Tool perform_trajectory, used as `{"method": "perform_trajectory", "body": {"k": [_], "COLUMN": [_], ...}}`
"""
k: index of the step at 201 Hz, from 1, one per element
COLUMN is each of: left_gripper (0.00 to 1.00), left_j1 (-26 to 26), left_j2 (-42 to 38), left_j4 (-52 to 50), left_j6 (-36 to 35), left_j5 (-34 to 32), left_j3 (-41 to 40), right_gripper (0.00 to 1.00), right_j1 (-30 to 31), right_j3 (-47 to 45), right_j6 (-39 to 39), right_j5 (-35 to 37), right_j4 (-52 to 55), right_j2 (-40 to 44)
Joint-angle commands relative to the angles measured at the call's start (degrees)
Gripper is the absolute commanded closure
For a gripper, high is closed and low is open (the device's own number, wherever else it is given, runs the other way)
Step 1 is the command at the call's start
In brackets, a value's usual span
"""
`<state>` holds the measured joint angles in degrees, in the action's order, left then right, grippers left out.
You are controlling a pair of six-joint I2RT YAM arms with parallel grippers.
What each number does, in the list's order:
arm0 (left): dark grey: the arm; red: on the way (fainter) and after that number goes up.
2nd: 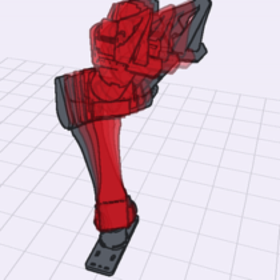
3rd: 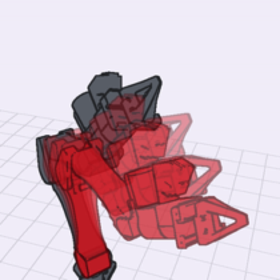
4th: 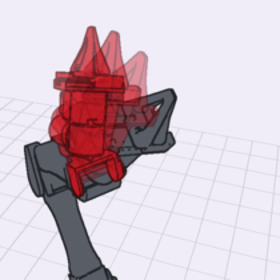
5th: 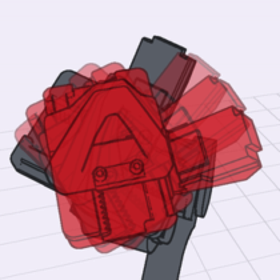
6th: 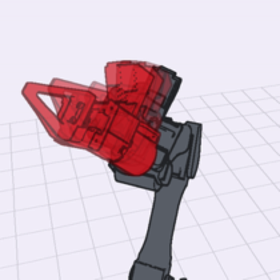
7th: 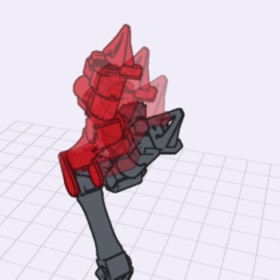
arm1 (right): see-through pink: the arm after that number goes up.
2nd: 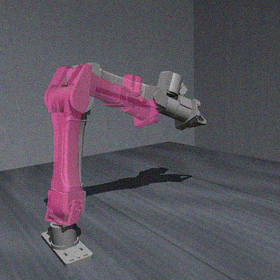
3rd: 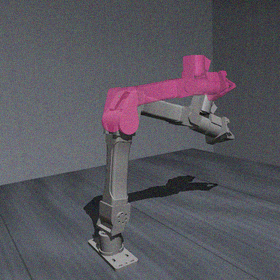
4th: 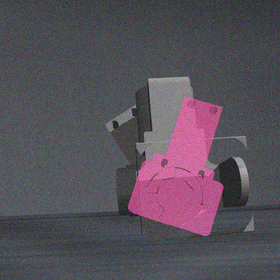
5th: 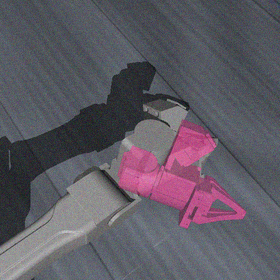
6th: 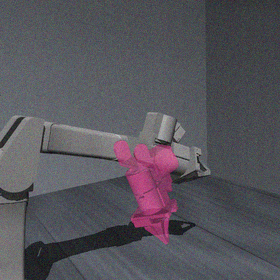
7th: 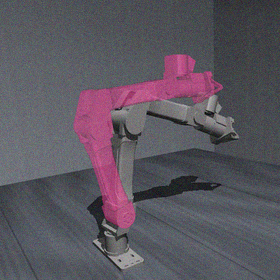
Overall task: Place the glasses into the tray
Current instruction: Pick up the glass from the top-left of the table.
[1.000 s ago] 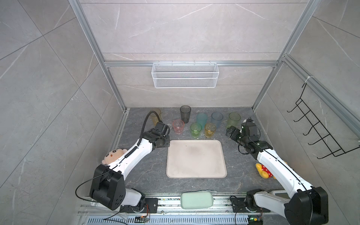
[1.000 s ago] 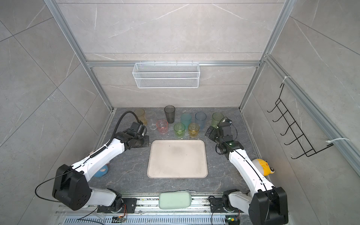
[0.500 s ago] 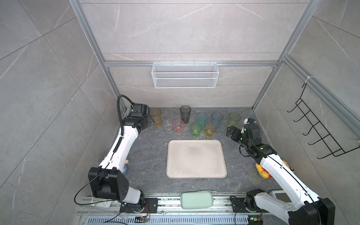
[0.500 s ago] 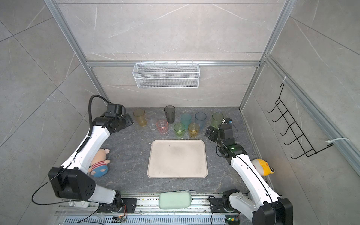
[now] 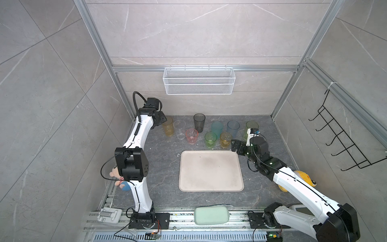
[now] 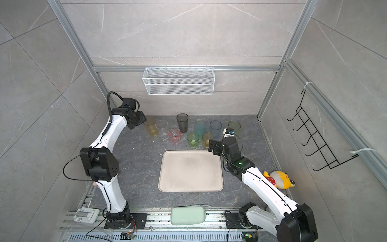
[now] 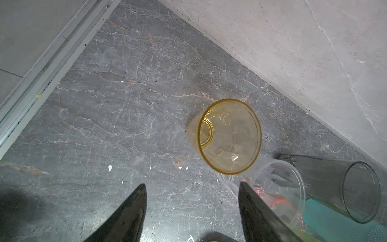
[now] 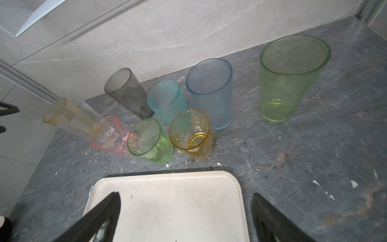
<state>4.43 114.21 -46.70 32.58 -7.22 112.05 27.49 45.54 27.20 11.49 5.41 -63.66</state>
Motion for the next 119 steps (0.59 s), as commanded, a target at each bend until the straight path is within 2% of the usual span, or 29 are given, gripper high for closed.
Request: {"method": "perform_trajectory", "body": {"k": [1,25,44,68,119], "left_gripper": [0.3,0.31,0.34,0.38,0.58], "left_j1": [-0.5,-0.7,-0.8,-1.0,-1.1], "left_j2": [3.0,6.8,8.6,10.3,13.2], "left_j4": [-2.6,-4.7,-4.9,-4.5,-5.5], "left_j6": [-2.0,-2.4,-2.5,-3.0,-3.7], "left_j5": [0.1,-1.0,-0.4,0.3,1.3], "left_j3": [4.4,7.8,9.1,10.0,12.2], "right_gripper": [0.02,0.02,0.03,0.03,0.03], "right_j1": [2.7,6.7,9.7,13.1,20.0], "right_j3": [-1.4,-0.3,0.5,-1.5,-1.9], "right_j6": [-3.0,-5.6,-7.5,-10.1,-16.2], "right_j5": [4.4,7.9,8.1,7.4,7.8], "right_j4": [-5.0,-5.9,-7.0,-13.5,-20.3], "right_j2": [-2.1,-5.5,-6.7,-8.6,-12.2]}}
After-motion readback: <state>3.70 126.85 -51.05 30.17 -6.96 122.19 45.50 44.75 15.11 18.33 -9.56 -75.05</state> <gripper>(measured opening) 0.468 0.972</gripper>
